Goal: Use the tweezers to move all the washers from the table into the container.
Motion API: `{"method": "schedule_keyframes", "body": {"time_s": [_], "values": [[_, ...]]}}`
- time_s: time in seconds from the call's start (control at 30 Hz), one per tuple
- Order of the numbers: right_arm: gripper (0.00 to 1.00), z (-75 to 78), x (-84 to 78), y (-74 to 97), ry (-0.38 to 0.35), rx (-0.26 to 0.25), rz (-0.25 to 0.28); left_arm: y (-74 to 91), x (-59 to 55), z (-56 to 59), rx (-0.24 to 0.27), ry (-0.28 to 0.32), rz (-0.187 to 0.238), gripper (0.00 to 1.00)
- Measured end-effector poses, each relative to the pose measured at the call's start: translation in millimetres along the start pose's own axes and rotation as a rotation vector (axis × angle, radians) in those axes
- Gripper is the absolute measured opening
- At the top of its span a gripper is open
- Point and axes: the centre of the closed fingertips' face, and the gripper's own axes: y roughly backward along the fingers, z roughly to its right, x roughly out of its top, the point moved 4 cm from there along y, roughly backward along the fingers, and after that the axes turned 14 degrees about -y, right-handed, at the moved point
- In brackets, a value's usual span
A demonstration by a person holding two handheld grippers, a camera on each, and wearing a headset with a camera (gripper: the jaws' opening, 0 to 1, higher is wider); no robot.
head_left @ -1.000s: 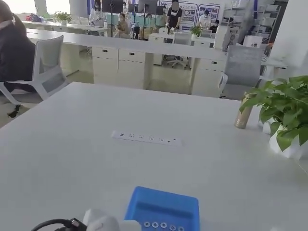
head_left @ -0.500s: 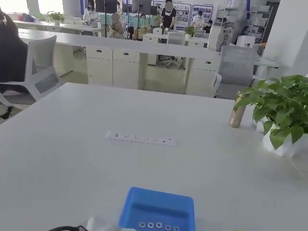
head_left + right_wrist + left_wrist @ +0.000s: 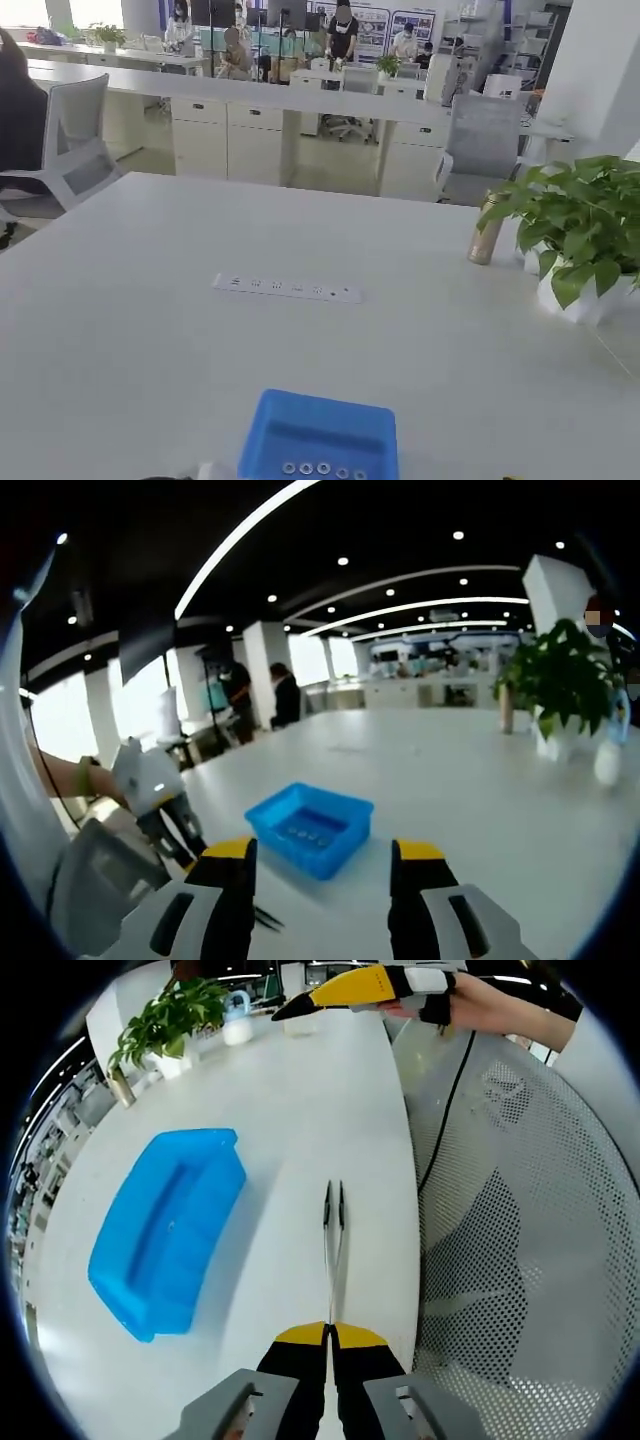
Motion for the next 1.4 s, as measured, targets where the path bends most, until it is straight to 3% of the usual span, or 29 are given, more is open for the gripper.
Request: {"method": "schedule_keyframes", "body": {"time_s": [0.23,0.4,0.67,0.73,0.8,0.87,1.07,1.17,1.27,1.4], "values": [[0.51,5.2,2.1,7.7,-0.036,-0.040,0.042,-3.3,-0.3,-0.3,-0.011,-0.031,-0.034,0.00],[0.51,8.3,4.5,12.1,-0.022,-0.054,0.044,-4.5,-0.5,-1.0,-0.019,-0.037,-0.050,0.00],[0.54,9.9,3.2,16.3,-0.015,-0.065,0.041,-5.0,-0.9,-2.4,-0.017,-0.019,-0.041,0.00],[0.56,9.7,2.8,16.8,-0.008,-0.067,0.039,-4.0,-2.9,-2.6,0.001,0.002,-0.030,0.00],[0.59,10.1,3.3,17.5,0.001,-0.069,0.040,-2.0,-2.2,-1.2,0.015,0.076,0.021,0.07],[0.62,11.4,4.7,18.7,0.003,-0.072,0.045,5.4,-2.1,-0.8,0.031,0.187,0.097,0.09],[0.71,14.5,12.6,20.6,-0.005,-0.073,0.093,43.5,-14.8,-6.8,0.213,0.425,0.252,0.25],[0.78,14.0,17.9,21.9,-0.007,-0.070,0.128,69.2,-21.5,-9.0,0.346,0.542,0.338,0.33],[0.83,13.7,21.7,23.7,0.000,-0.061,0.135,89.3,-26.2,-10.5,0.459,0.596,0.384,0.46],[0.86,13.0,26.8,27.2,0.021,-0.050,0.134,124.2,-26.7,-12.6,0.631,0.689,0.492,0.61]]}}
